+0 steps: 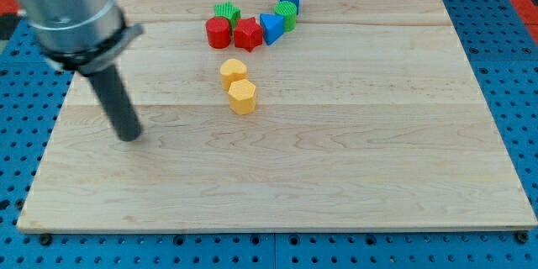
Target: Replace your arm towards the top center
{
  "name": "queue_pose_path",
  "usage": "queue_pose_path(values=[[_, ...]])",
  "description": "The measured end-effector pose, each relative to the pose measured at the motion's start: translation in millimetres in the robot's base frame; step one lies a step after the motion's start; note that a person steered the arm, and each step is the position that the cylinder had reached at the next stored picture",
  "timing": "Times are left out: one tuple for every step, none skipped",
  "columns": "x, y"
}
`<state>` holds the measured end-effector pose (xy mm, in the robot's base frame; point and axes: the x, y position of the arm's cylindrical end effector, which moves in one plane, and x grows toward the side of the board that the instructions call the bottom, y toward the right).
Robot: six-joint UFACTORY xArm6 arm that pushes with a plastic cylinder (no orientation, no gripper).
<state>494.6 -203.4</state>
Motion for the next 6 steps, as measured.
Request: queue_pose_path(values=[[-11, -40], [-21, -78], [-60, -102], [-125, -89], [-205, -42], [-273, 51]])
